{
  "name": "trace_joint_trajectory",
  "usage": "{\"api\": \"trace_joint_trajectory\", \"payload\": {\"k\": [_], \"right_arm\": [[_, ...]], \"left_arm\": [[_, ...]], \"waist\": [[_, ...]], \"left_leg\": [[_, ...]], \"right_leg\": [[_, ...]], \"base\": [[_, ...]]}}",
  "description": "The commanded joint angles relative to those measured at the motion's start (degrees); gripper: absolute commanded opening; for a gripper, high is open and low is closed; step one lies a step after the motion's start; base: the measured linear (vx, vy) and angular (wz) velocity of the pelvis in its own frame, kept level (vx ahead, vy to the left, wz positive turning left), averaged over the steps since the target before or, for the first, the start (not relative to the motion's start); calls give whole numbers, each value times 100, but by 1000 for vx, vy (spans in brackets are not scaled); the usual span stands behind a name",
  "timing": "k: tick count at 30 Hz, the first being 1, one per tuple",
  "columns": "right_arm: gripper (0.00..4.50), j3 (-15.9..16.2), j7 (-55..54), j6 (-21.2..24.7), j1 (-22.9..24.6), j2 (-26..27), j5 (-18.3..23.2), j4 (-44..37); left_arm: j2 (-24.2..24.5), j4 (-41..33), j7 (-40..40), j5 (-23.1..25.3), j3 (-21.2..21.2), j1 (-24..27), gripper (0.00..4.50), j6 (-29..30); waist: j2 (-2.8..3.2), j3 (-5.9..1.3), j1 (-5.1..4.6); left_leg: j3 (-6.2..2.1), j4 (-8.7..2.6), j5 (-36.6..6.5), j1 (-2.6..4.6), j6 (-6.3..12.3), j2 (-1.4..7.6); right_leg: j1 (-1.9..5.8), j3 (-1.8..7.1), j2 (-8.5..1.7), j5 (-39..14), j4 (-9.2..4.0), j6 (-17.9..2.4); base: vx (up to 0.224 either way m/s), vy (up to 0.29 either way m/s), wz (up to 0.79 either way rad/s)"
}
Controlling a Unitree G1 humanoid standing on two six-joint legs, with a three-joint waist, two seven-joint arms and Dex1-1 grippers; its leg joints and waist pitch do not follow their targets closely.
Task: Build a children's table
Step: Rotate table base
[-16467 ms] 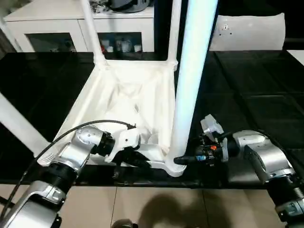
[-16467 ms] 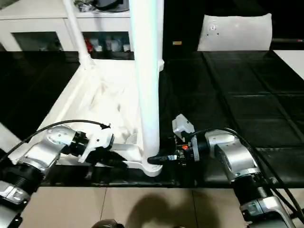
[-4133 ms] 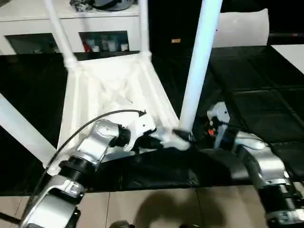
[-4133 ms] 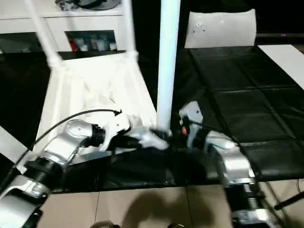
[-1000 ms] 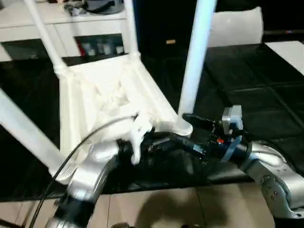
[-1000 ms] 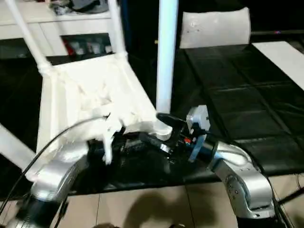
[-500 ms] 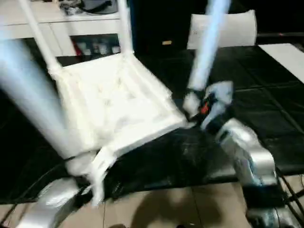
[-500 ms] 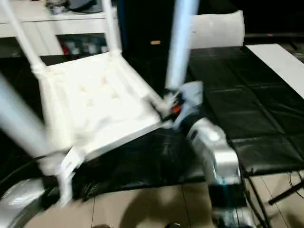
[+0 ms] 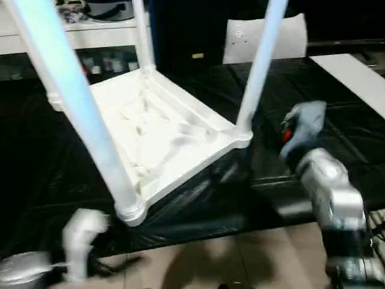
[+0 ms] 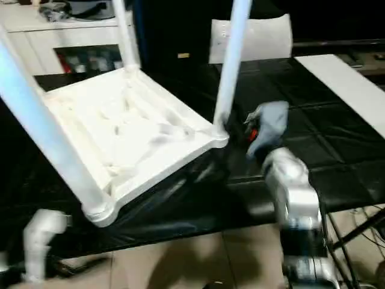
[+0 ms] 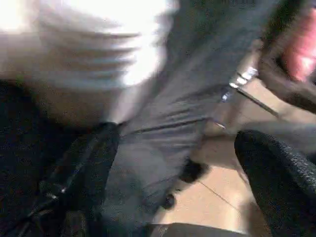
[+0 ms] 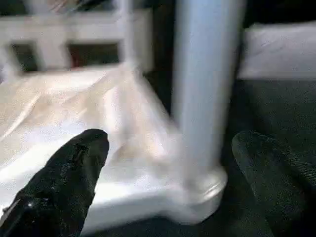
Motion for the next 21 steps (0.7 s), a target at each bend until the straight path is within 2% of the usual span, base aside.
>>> {"api": "trace_joint_trajectory", "payload": {"k": [1,3,4,5,7,8,11,15,18,21], "right_arm": [[450,227,-46,90,26,-39,-215,-68],[450,536,-285,622,162,-91,-540,-129],[450,649,-176,821,221,-110,-523,-197],[450,649,-176,821,221,-110,-523,-197],[450,709,33,954,294,-105,-420,-285],[450,740,70,941,332,-83,-429,-297],[450,812,-66,865,339,-19,-553,-222],[450,967,-185,1082,318,47,-642,-191],[450,1065,-327,1078,273,187,-789,27],[450,1061,-486,924,139,347,-887,479]], "left_arm": [[123,-64,-25,-263,323,-89,440,12],[252,-137,-167,-580,550,-204,440,124],[342,-151,-239,-684,619,-238,440,171],[342,-151,-239,-684,619,-238,440,171],[498,-285,-287,-842,717,-325,440,369],[579,-414,-285,-969,771,-438,440,531],[490,-611,-123,-1162,796,-743,440,696],[354,-903,27,-1450,613,-971,440,897],[174,-1306,188,-1646,294,-1172,440,1179],[-8,-1584,267,-1716,-102,-1371,440,1408]], "waist": [[9,-220,39],[24,-221,56],[51,-220,49],[42,-237,66],[26,-247,94],[36,-249,110],[44,-245,180],[11,-244,190],[10,-254,177],[4,-276,172]], "left_leg": [[-126,-463,-1831,28,216,235],[-128,-479,-1858,58,181,247],[-136,-500,-1928,46,129,252],[-133,-496,-1953,67,115,264],[-121,-503,-1930,63,122,274],[-124,-510,-1795,32,133,280],[-103,-508,-1663,48,77,274],[-103,-496,-1665,37,9,260],[-93,-485,-1573,42,-8,259],[-91,-472,-1406,32,-17,254]], "right_leg": [[188,314,-399,-3298,-587,-263],[171,335,-384,-3157,-562,-373],[185,339,-357,-2958,-526,-463],[186,360,-364,-2718,-488,-537],[199,395,-372,-2484,-444,-616],[220,410,-377,-2299,-405,-690],[219,430,-388,-2142,-387,-799],[244,437,-407,-2434,-406,-701],[238,441,-398,-2415,-398,-688],[256,441,-393,-2181,-369,-759]], "base": [[0,0,0],[0,0,0],[0,0,0],[0,0,0],[0,0,0],[0,0,0],[0,0,0],[0,0,0],[0,0,0],[0,0,0]]}}
